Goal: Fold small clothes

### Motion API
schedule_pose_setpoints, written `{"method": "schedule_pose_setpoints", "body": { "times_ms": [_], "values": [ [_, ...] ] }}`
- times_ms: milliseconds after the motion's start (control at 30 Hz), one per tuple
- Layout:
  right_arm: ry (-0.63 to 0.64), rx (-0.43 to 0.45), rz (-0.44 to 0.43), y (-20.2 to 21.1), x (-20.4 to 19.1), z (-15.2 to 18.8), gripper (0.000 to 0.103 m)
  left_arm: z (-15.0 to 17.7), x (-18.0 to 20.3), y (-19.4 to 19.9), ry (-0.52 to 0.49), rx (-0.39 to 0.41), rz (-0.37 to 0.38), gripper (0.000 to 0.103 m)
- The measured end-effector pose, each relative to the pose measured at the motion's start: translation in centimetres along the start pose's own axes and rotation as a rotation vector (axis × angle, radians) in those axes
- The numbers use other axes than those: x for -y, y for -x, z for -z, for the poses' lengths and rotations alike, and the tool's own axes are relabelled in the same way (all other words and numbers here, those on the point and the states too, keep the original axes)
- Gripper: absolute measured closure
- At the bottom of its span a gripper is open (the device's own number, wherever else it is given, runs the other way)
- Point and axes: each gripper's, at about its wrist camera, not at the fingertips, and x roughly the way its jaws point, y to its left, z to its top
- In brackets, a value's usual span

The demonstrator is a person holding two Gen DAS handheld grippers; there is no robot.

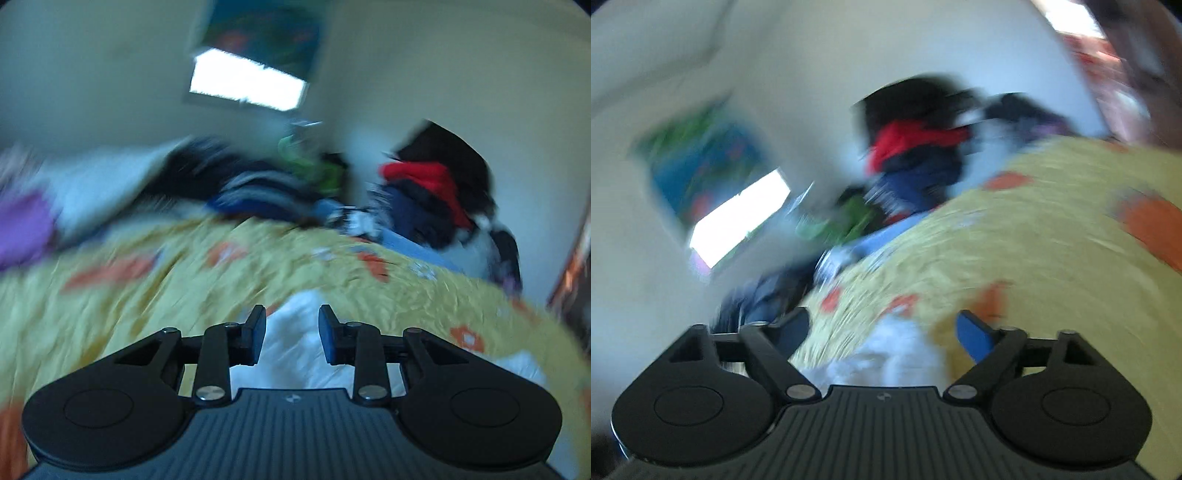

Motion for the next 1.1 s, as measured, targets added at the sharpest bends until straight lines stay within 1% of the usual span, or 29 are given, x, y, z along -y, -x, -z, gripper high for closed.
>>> {"method": "schedule_pose_setpoints", "body": {
  "times_ms": [33,100,133,200,233,267,333,367,400,433,467,500,567,633,800,967,1067,1100],
  "values": [
    [0.059,-0.046,-0.036,-2.5,-1.5,-0.1,0.013,0.0,1.6,-1.9,-0.034,-0.007,0.03,0.067],
    [0.118,-0.129,-0.09,-7.2,-3.5,0.0,0.013,0.2,4.2,-6.3,-0.109,-0.053,0.081,0.058],
    [0.137,-0.191,-0.093,-10.0,-4.1,0.2,0.014,0.5,5.5,-8.9,-0.146,-0.087,0.058,0.059],
    [0.172,-0.298,-0.039,-14.6,-4.7,0.8,0.015,1.1,6.9,-13.0,-0.216,-0.14,0.017,0.058],
    [0.214,-0.341,-0.008,-16.7,-4.9,1.2,0.02,1.5,7.2,-15.0,-0.245,-0.169,-0.021,0.059],
    [0.259,-0.362,0.015,-18.0,-5.1,1.6,0.02,1.9,7.5,-16.6,-0.269,-0.202,-0.04,0.059],
    [0.327,-0.4,0.057,-20.5,-4.8,2.7,0.017,3.2,6.7,-19.9,-0.292,-0.298,-0.065,0.059],
    [0.336,-0.44,0.072,-21.6,-3.9,3.4,0.017,4.0,6.3,-21.2,-0.296,-0.331,-0.078,0.058],
    [0.328,-0.474,0.079,-22.4,-3.2,4.3,0.016,4.7,5.4,-22.0,-0.281,-0.344,-0.068,0.056],
    [0.314,-0.484,0.059,-22.5,-2.3,5.2,0.011,5.1,4.7,-22.2,-0.264,-0.338,-0.05,0.056],
    [0.297,-0.47,0.018,-22.6,-1.5,5.7,0.01,5.4,4.2,-22.1,-0.244,-0.337,-0.034,0.055],
    [0.289,-0.458,0.0,-22.4,-1.2,6.0,0.008,5.5,3.8,-22.3,-0.22,-0.345,-0.021,0.055],
    [0.297,-0.447,-0.01,-22.5,-1.2,6.5,0.007,5.6,3.5,-22.5,-0.217,-0.346,-0.011,0.054],
    [0.306,-0.442,-0.017,-22.6,-1.4,6.8,0.003,5.9,3.6,-22.7,-0.239,-0.335,-0.01,0.053],
    [0.316,-0.434,-0.024,-23.7,-1.5,6.7,0.003,6.5,4.1,-23.2,-0.25,-0.301,-0.024,0.053],
    [0.316,-0.415,-0.041,-23.6,-1.1,7.0,0.003,6.9,4.0,-23.3,-0.238,-0.276,-0.026,0.053],
    [0.323,-0.409,-0.033,-23.5,-1.3,7.0,0.004,6.9,4.2,-23.2,-0.251,-0.267,-0.033,0.053],
    [0.332,-0.406,-0.022,-23.3,-1.5,7.0,0.005,6.8,4.3,-23.2,-0.257,-0.265,-0.038,0.052]
  ]
}}
